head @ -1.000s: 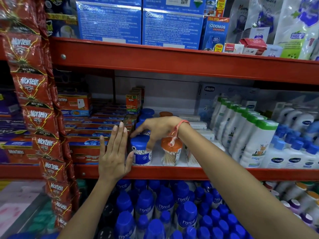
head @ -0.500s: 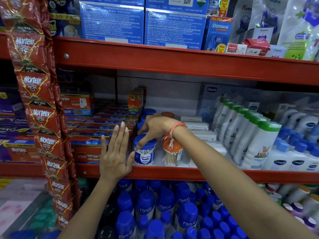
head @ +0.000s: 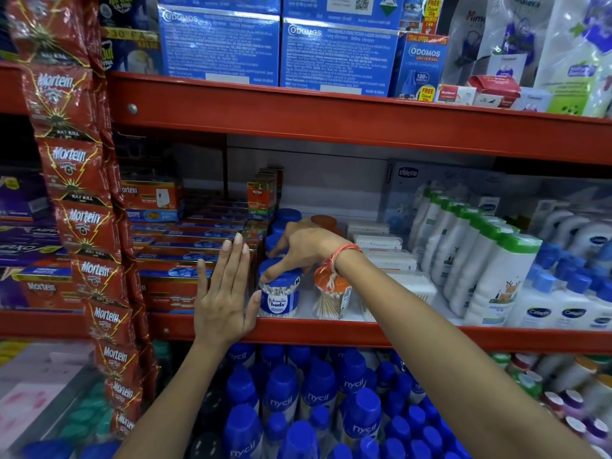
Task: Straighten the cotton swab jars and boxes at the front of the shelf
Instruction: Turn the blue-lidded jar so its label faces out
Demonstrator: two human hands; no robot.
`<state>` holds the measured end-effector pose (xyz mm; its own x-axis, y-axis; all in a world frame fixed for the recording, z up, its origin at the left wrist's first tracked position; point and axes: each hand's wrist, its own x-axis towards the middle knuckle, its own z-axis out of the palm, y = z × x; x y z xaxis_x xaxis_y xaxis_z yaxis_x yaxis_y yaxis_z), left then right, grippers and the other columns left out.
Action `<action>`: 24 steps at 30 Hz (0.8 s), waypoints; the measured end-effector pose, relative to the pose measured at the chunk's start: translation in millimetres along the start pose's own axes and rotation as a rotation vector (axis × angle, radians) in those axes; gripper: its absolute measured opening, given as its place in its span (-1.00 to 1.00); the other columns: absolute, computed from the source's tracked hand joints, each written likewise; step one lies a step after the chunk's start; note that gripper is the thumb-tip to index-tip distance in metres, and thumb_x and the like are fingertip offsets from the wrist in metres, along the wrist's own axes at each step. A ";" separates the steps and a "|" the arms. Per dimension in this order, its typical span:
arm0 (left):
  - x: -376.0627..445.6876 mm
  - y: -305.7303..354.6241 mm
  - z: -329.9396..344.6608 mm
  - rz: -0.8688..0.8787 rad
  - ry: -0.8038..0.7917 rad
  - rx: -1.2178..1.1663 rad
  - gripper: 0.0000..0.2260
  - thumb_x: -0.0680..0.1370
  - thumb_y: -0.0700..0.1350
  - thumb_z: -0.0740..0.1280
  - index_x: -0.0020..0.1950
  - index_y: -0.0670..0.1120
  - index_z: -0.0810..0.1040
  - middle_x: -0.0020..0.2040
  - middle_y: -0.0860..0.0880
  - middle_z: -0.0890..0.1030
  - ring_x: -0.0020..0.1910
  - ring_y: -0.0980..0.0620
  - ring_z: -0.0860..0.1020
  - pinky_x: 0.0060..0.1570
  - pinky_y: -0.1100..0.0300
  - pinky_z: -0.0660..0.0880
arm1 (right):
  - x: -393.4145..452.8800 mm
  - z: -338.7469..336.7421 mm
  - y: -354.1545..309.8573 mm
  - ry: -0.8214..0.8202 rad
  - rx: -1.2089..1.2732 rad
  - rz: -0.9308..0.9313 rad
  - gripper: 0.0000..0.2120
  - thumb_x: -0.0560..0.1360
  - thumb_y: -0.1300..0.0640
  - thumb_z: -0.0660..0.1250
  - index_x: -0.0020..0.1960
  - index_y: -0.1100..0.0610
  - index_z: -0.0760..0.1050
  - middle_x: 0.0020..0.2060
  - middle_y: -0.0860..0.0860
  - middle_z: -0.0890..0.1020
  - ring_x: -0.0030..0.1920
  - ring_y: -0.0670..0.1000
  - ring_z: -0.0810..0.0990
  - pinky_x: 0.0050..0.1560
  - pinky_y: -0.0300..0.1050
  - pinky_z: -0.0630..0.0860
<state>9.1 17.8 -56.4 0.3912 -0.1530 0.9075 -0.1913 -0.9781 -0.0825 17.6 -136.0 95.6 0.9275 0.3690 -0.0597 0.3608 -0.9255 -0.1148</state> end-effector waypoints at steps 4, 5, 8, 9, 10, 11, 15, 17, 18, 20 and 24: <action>0.0 -0.5 0.4 0.001 -0.001 -0.001 -0.44 0.63 0.10 -0.09 0.53 -0.20 0.08 0.58 -0.06 -0.03 0.54 -0.05 0.05 0.52 -0.08 -0.20 | 21.1 14.9 20.8 0.018 0.013 0.015 -0.70 0.33 -0.17 0.40 -0.18 0.07 0.55 -0.34 -0.04 0.59 -0.22 -0.02 0.65 -0.36 -0.22 0.57; 0.1 -0.4 0.3 0.001 -0.003 -0.003 -0.44 0.63 0.10 -0.09 0.52 -0.21 0.08 0.58 -0.06 -0.03 0.55 -0.05 0.04 0.52 -0.08 -0.21 | 18.1 10.9 17.4 0.018 -0.046 -0.041 -0.58 0.27 -0.25 0.39 -0.05 0.03 0.58 -0.23 -0.04 0.63 -0.17 -0.02 0.64 -0.34 -0.21 0.57; 0.5 -0.8 -0.3 0.000 -0.010 -0.006 -0.44 0.63 0.11 -0.10 0.52 -0.21 0.09 0.58 -0.07 -0.02 0.55 -0.05 0.04 0.52 -0.07 -0.21 | 3.7 -0.5 2.1 0.007 0.002 -0.104 -0.40 0.26 -0.31 0.39 0.16 0.05 0.59 -0.09 -0.01 0.65 -0.30 -0.12 0.54 -0.32 -0.27 0.51; 0.3 -0.9 -0.2 0.000 -0.009 -0.007 -0.44 0.63 0.11 -0.10 0.52 -0.21 0.08 0.58 -0.07 -0.03 0.55 -0.04 0.03 0.52 -0.07 -0.21 | -4.3 -7.4 -2.2 0.003 0.000 -0.117 -0.40 0.27 -0.30 0.40 0.17 0.06 0.58 -0.09 -0.02 0.63 -0.29 -0.11 0.53 -0.27 -0.26 0.52; 0.1 -0.6 -0.2 -0.001 -0.007 -0.010 -0.44 0.63 0.11 -0.10 0.52 -0.21 0.08 0.58 -0.06 -0.03 0.55 -0.04 0.03 0.52 -0.08 -0.21 | -2.8 -4.2 0.6 0.017 0.014 -0.120 -0.40 0.28 -0.29 0.40 0.19 0.06 0.58 -0.09 -0.03 0.61 -0.26 -0.09 0.53 -0.22 -0.23 0.53; 0.0 -0.2 -0.3 0.000 -0.003 -0.013 -0.44 0.63 0.11 -0.10 0.52 -0.20 0.08 0.58 -0.06 -0.03 0.55 -0.04 0.04 0.52 -0.08 -0.21 | -5.0 -5.6 0.7 0.013 0.020 -0.123 -0.40 0.29 -0.28 0.40 0.20 0.06 0.57 -0.09 -0.04 0.60 -0.24 -0.09 0.52 -0.17 -0.21 0.52; -0.8 -0.6 0.5 0.005 0.004 -0.019 -0.44 0.63 0.11 -0.10 0.52 -0.20 0.09 0.58 -0.06 -0.01 0.54 -0.06 0.05 0.52 -0.10 -0.18 | -13.0 -4.9 3.1 -0.013 0.006 -0.108 -0.29 0.28 -0.31 0.39 0.33 0.02 0.44 0.27 0.00 0.49 0.14 0.00 0.48 0.17 -0.07 0.44; -0.9 -1.1 1.4 0.007 0.000 -0.016 -0.44 0.63 0.11 -0.09 0.52 -0.21 0.10 0.57 -0.08 0.01 0.54 -0.06 0.06 0.52 -0.10 -0.18 | -17.7 -10.2 8.8 0.042 0.051 -0.082 -0.23 0.25 -0.33 0.41 0.36 0.01 0.41 0.30 -0.03 0.43 0.31 0.02 0.38 0.26 -0.03 0.40; -0.9 -1.2 1.7 0.008 -0.002 -0.016 -0.44 0.63 0.11 -0.09 0.52 -0.21 0.10 0.57 -0.08 0.01 0.54 -0.06 0.07 0.52 -0.10 -0.18 | -19.9 -14.6 13.1 0.063 0.061 -0.070 -0.25 0.24 -0.32 0.42 0.33 0.02 0.44 0.25 -0.05 0.46 0.27 0.01 0.42 0.24 -0.04 0.43; -0.8 -1.5 2.0 0.007 -0.004 -0.014 -0.44 0.63 0.12 -0.09 0.52 -0.21 0.10 0.57 -0.08 0.00 0.54 -0.06 0.06 0.52 -0.10 -0.18 | -25.7 -27.7 23.0 0.020 0.001 -0.042 -0.34 0.24 -0.24 0.47 0.25 0.02 0.50 0.18 -0.08 0.53 0.14 -0.02 0.51 0.17 -0.09 0.51; -0.9 -2.4 1.6 0.003 0.009 -0.010 -0.44 0.63 0.11 -0.10 0.52 -0.20 0.09 0.58 -0.06 -0.02 0.55 -0.05 0.04 0.52 -0.10 -0.18 | -31.0 -39.3 41.7 -0.261 -0.198 -0.007 -0.38 0.21 0.00 0.54 0.25 -0.04 0.49 0.16 -0.07 0.60 0.09 0.03 0.59 0.15 0.01 0.57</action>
<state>10.6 20.1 -57.7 0.3828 -0.1548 0.9108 -0.2011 -0.9762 -0.0814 7.7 -189.3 131.6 0.8778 0.3612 -0.3147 0.4030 -0.9119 0.0774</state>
